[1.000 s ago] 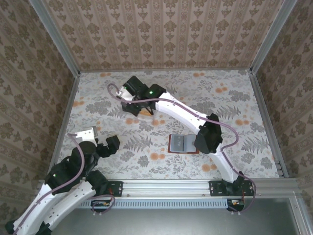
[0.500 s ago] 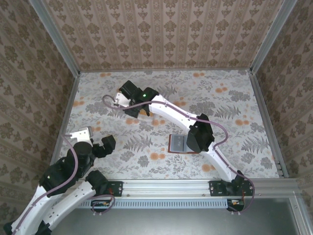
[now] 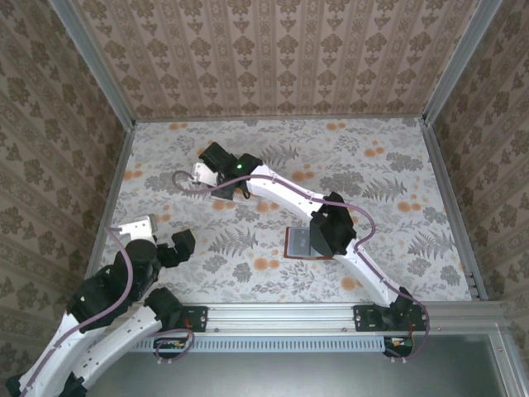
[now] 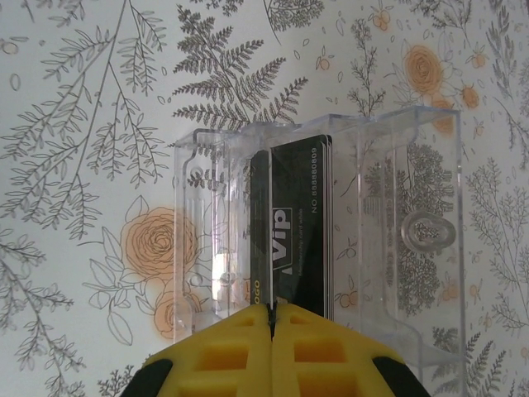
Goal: Take the credit cards out of the card holder
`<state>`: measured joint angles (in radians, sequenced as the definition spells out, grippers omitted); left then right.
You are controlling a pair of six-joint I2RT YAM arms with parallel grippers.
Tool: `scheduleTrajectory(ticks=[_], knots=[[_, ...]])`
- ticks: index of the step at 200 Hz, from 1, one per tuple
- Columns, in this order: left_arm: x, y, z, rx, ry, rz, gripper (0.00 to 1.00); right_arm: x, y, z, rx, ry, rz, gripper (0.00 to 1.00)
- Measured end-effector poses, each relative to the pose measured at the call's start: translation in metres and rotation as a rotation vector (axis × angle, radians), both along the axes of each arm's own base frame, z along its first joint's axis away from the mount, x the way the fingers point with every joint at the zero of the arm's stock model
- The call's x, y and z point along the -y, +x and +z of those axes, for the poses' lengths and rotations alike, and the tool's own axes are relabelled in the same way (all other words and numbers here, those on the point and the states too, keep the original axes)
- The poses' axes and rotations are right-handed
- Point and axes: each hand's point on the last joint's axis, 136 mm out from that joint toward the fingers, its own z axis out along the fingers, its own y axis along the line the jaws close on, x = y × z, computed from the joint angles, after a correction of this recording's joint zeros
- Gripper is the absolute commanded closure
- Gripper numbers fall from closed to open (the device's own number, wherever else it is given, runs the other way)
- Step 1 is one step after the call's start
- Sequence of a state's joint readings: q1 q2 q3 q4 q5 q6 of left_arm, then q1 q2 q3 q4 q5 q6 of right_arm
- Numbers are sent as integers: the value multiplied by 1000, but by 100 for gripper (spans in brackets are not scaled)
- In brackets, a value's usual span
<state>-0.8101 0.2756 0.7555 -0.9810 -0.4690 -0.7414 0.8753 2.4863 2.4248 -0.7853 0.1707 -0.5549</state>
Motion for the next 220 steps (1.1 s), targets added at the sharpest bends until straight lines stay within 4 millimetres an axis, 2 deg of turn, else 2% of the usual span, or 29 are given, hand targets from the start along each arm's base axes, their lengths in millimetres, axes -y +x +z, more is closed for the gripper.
scheduleTrajectory(ticks=[54, 120, 153, 163, 220], knots=[[0, 0, 0, -1, 0, 0, 0, -2, 6, -2, 25, -1, -4, 100], [0, 0, 0, 0, 0, 1, 0, 0, 9, -22, 11, -30, -3, 100], [0, 0, 0, -2, -6, 4, 0, -1, 11, -22, 21, -28, -8, 100], [0, 0, 0, -2, -6, 4, 0, -1, 12, -21, 24, -29, -11, 86], [0, 0, -2, -7, -9, 7, 0, 2, 15, -23, 31, -35, -30, 76]])
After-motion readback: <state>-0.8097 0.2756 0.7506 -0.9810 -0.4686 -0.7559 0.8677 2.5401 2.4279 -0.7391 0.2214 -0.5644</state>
